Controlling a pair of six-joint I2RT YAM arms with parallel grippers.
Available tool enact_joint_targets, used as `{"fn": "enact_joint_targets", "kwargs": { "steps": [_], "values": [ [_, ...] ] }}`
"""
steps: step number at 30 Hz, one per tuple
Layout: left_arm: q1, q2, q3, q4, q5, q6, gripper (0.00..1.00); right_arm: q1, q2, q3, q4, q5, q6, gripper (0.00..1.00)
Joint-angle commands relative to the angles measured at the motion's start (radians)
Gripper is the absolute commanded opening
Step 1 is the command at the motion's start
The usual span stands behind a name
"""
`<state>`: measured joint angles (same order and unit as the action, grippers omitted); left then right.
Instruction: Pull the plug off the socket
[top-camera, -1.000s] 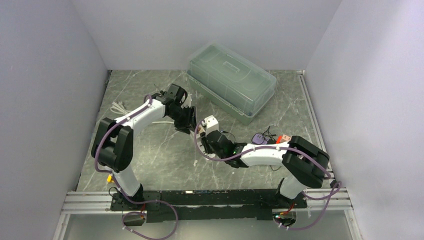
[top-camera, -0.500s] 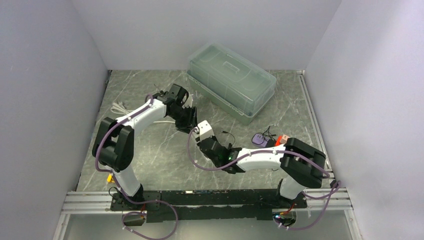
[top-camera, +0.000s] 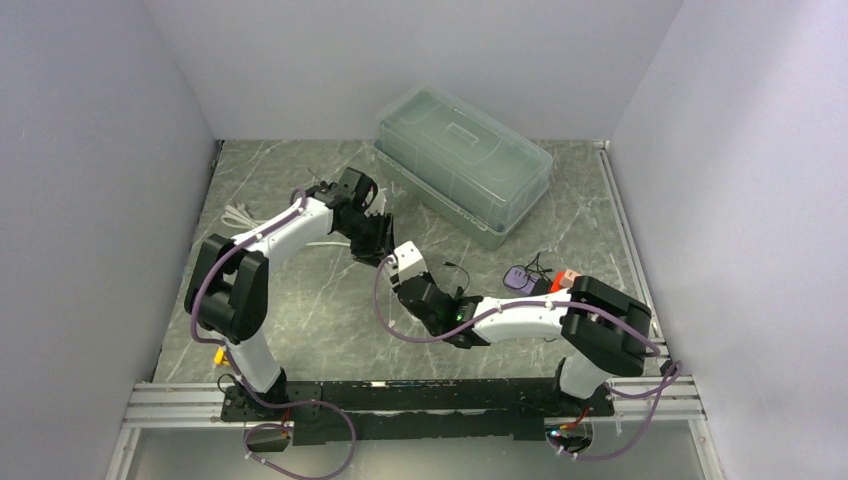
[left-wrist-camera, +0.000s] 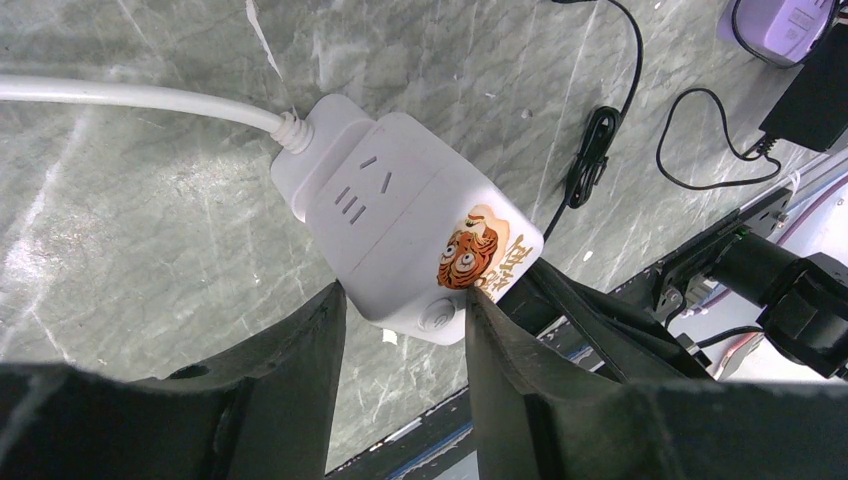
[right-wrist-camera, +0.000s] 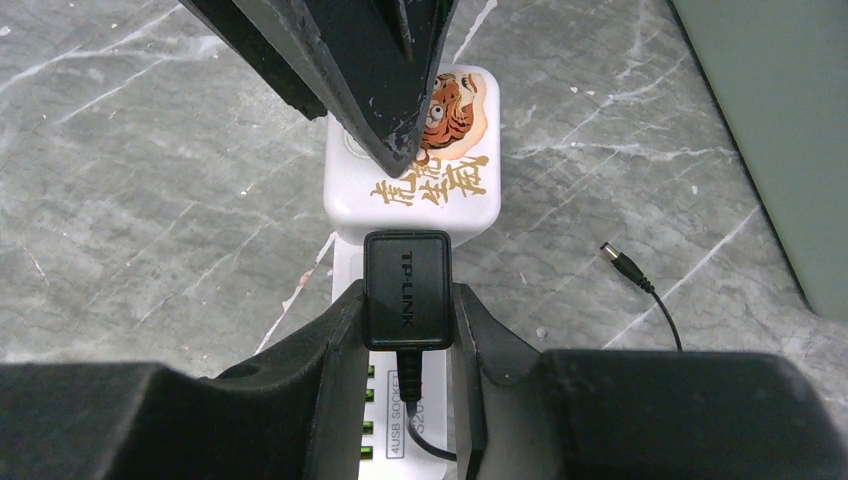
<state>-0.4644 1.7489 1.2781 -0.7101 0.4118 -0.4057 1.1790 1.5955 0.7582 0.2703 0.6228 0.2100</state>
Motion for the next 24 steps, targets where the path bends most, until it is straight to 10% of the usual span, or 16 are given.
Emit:
{"fn": "enact_joint_targets", "kwargs": {
  "steps": [1, 13, 24],
  "values": [
    [-0.020, 0.081, -0.080, -0.040, -0.305, 0.066, 0.48, 0.010, -0.052, 0.010, 0.077, 0.004, 0.008, 0.00],
    [-0.020, 0.001, -0.065, -0.014, -0.334, 0.073, 0.56, -0.023, -0.286, -0.115, 0.186, 0.174, -0.118, 0.00],
    [-0.014, -0.318, -0.145, 0.150, -0.260, 0.140, 0.96, -0.320, -0.230, 0.027, 0.050, -0.298, -0.087, 0.00]
  ]
}}
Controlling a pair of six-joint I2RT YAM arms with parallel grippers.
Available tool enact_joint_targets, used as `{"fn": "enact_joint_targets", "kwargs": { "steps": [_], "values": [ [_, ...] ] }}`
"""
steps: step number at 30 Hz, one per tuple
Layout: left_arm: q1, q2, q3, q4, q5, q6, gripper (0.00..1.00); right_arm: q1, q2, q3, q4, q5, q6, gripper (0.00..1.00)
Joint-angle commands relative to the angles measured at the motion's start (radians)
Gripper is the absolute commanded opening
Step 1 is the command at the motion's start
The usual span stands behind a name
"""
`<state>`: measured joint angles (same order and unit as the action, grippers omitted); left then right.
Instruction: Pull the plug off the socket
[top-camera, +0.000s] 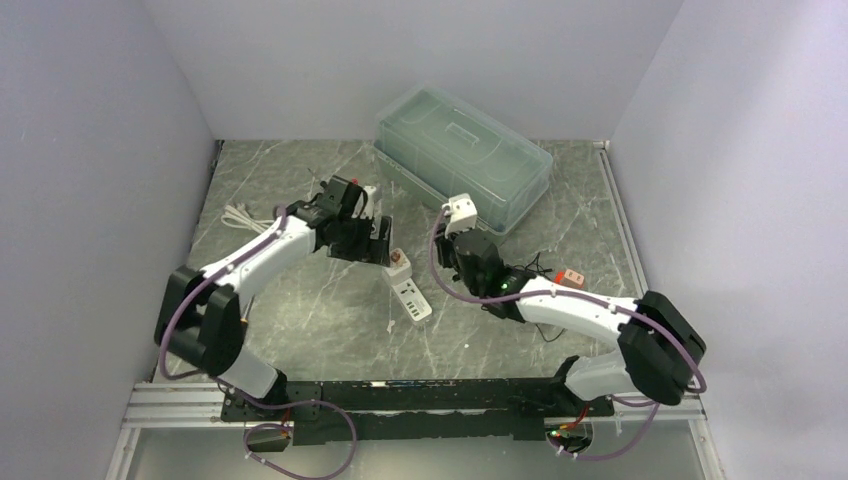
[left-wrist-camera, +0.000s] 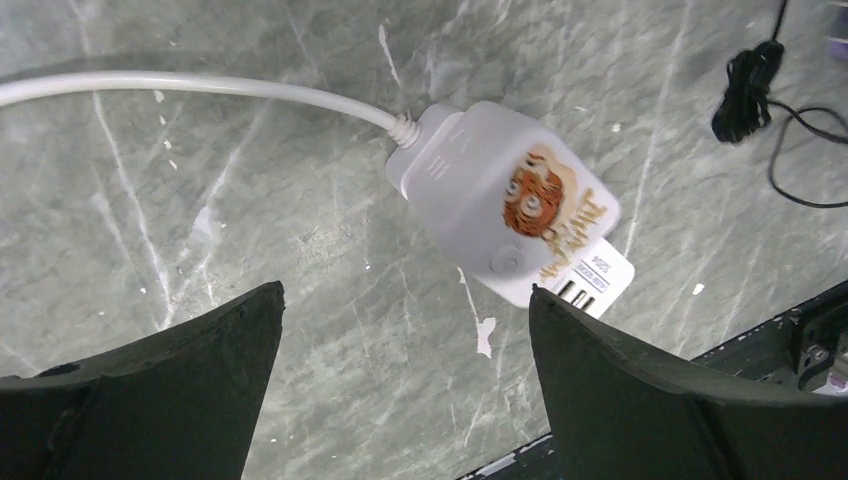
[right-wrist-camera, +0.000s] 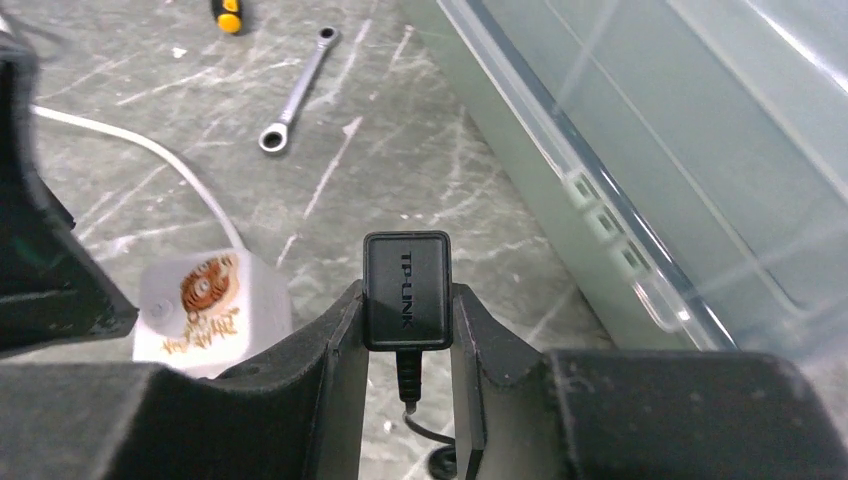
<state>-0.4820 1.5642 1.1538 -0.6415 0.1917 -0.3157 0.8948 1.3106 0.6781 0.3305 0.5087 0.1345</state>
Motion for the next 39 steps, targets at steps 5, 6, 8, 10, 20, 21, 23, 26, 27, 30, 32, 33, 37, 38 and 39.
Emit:
{"fn": "enact_joint_targets", "kwargs": {
  "steps": [5, 6, 8, 10, 20, 21, 23, 26, 27, 30, 32, 33, 37, 38, 39],
  "values": [
    [0.018, -0.224, -0.056, 0.112, -0.073, 0.040, 0.98, -0.085, 0.200, 0.159, -0.009, -0.233, 0.001, 0.00],
    [0.022, -0.228, -0.058, 0.111, -0.090, 0.035, 0.98, -0.088, 0.236, 0.167, -0.011, -0.228, 0.003, 0.00],
    [0.029, -0.227, -0.054, 0.092, -0.123, 0.026, 0.98, -0.092, 0.277, 0.184, -0.028, -0.218, 0.015, 0.00],
    [0.031, -0.226, -0.048, 0.080, -0.148, 0.024, 0.98, -0.092, 0.299, 0.192, -0.033, -0.217, 0.019, 0.01],
    [0.031, -0.226, -0.051, 0.071, -0.186, 0.032, 0.97, -0.097, 0.386, 0.230, -0.089, -0.124, 0.043, 0.21],
    [0.032, -0.225, -0.050, 0.069, -0.188, 0.031, 0.97, -0.097, 0.390, 0.234, -0.096, -0.114, 0.045, 0.23],
    [0.031, -0.219, -0.049, 0.066, -0.189, 0.031, 0.97, -0.100, 0.393, 0.237, -0.101, -0.100, 0.053, 0.31],
    [0.031, -0.215, -0.048, 0.063, -0.190, 0.030, 0.97, -0.107, 0.392, 0.235, -0.106, -0.099, 0.063, 0.39],
    [0.031, -0.216, -0.049, 0.063, -0.189, 0.030, 0.97, -0.110, 0.393, 0.235, -0.109, -0.100, 0.064, 0.40],
    [0.031, -0.217, -0.050, 0.063, -0.189, 0.030, 0.97, -0.115, 0.394, 0.238, -0.115, -0.105, 0.070, 0.46],
    [0.031, -0.217, -0.051, 0.062, -0.189, 0.030, 0.97, -0.116, 0.392, 0.237, -0.116, -0.107, 0.071, 0.51],
    [0.031, -0.217, -0.051, 0.062, -0.190, 0.031, 0.97, -0.117, 0.390, 0.235, -0.115, -0.107, 0.070, 0.53],
    [0.031, -0.220, -0.051, 0.062, -0.190, 0.031, 0.97, -0.118, 0.372, 0.223, -0.103, -0.114, 0.067, 0.60],
    [0.031, -0.221, -0.052, 0.063, -0.189, 0.030, 0.97, -0.118, 0.366, 0.219, -0.100, -0.118, 0.066, 0.62],
    [0.031, -0.222, -0.052, 0.063, -0.190, 0.029, 0.97, -0.118, 0.359, 0.213, -0.095, -0.122, 0.065, 0.65]
  ]
}}
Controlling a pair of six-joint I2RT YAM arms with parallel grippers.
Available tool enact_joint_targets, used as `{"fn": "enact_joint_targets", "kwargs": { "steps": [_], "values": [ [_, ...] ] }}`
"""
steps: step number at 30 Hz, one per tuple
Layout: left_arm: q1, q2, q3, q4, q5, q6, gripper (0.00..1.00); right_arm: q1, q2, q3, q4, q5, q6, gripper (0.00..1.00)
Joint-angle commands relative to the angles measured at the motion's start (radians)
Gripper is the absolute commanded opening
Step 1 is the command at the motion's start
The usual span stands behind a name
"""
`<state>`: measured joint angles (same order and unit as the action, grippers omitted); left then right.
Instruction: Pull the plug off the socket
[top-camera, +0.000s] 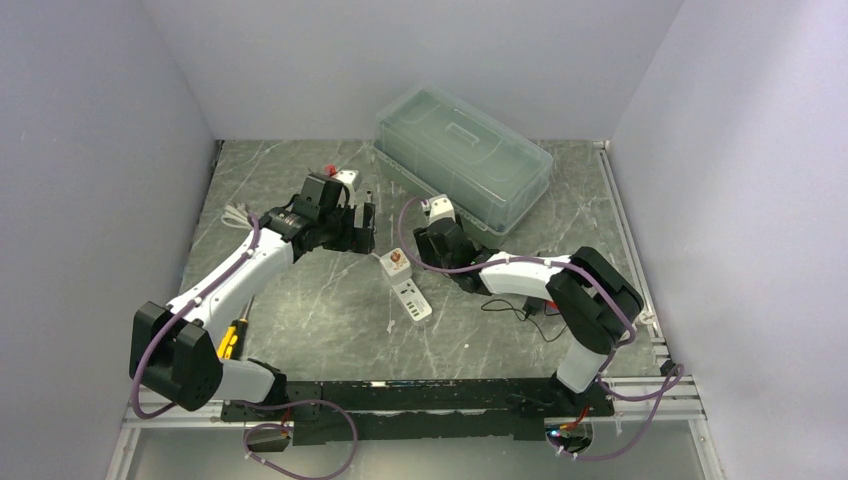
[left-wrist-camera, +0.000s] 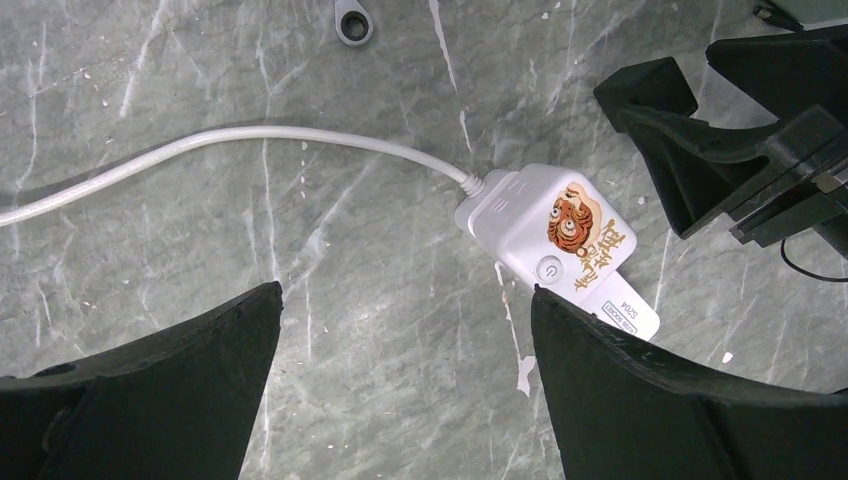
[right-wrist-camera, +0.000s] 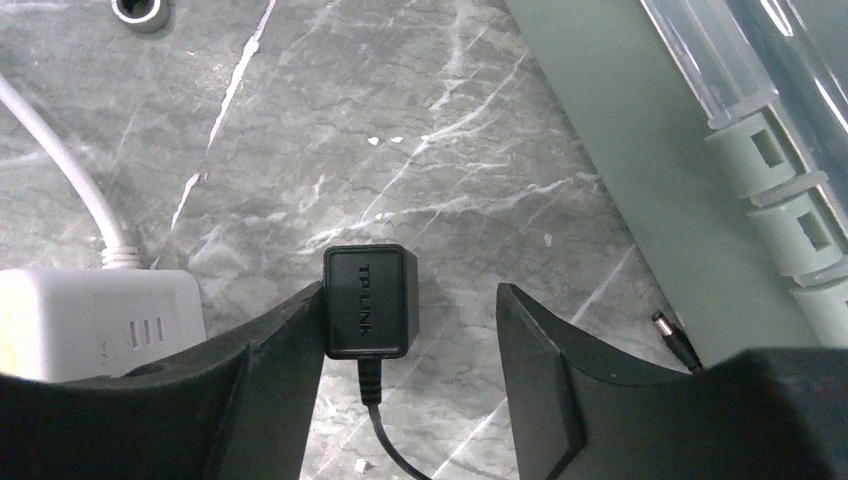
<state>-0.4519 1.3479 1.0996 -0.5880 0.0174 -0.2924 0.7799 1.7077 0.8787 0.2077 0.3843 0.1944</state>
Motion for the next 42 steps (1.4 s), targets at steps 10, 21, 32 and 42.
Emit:
{"fn": "enact_joint_targets", "kwargs": {
  "steps": [10, 21, 32, 42],
  "values": [
    [0.001, -0.022, -0.004, 0.013, -0.047, 0.002, 0.98, -0.003, -0.150, -0.056, 0.080, -0.076, -0.001, 0.90],
    [0.017, -0.005, -0.003, 0.007, -0.071, -0.017, 0.99, -0.002, -0.350, -0.233, 0.269, -0.261, -0.045, 0.91],
    [0.086, 0.036, 0.021, -0.034, -0.100, -0.039, 0.98, 0.092, -0.378, -0.257, 0.310, -0.281, -0.084, 0.91],
    [0.085, 0.077, 0.036, -0.051, -0.076, -0.048, 0.98, 0.204, -0.225, -0.103, 0.188, -0.107, -0.065, 0.93]
  ]
}}
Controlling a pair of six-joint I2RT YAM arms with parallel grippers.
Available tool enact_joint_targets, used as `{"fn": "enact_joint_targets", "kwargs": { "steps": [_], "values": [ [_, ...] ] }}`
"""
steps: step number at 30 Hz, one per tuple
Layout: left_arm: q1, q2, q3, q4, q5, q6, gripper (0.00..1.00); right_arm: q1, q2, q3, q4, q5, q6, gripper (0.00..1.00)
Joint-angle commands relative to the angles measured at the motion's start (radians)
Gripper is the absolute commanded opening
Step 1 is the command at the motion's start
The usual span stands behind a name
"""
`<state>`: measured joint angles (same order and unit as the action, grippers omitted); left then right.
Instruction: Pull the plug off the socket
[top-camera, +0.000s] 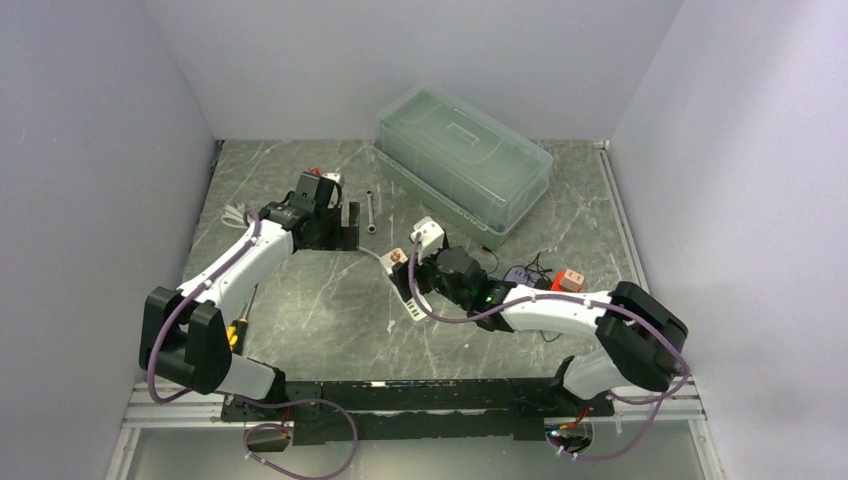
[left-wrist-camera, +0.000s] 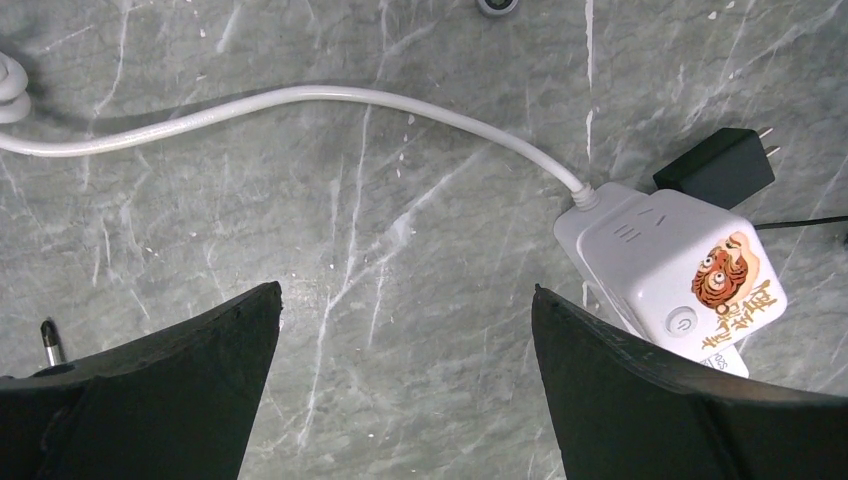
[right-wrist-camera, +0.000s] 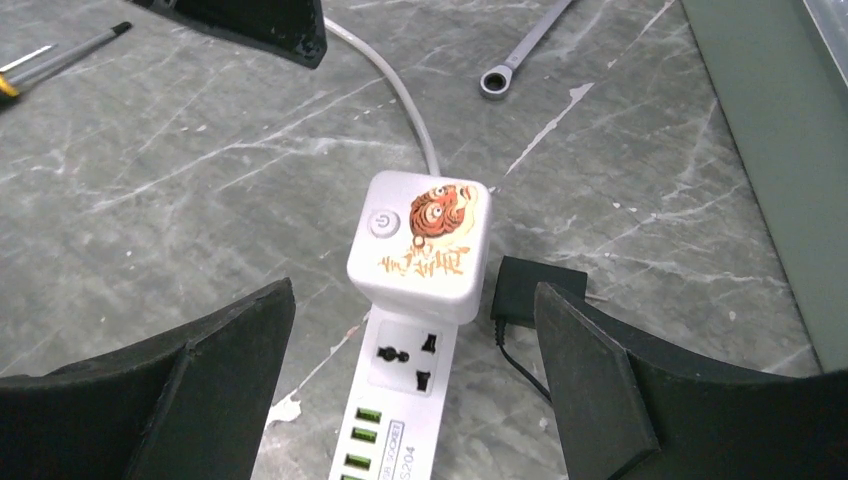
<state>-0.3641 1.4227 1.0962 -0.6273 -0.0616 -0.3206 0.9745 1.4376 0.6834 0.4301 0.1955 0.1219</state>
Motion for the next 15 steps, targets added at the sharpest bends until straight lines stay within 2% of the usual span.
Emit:
{"fn": "enact_joint_targets", "kwargs": {
  "steps": [1, 15],
  "values": [
    [-0.002, 0.002, 0.039, -0.012, 0.005, -0.020, 0.98, 0.012, 0.060, 0.106, -0.042, 0.084, 0.008, 0.94],
    [-0.001, 0.002, 0.042, -0.013, 0.019, -0.024, 0.98, 0.041, 0.266, 0.287, -0.181, 0.173, 0.040, 0.94]
  ]
}}
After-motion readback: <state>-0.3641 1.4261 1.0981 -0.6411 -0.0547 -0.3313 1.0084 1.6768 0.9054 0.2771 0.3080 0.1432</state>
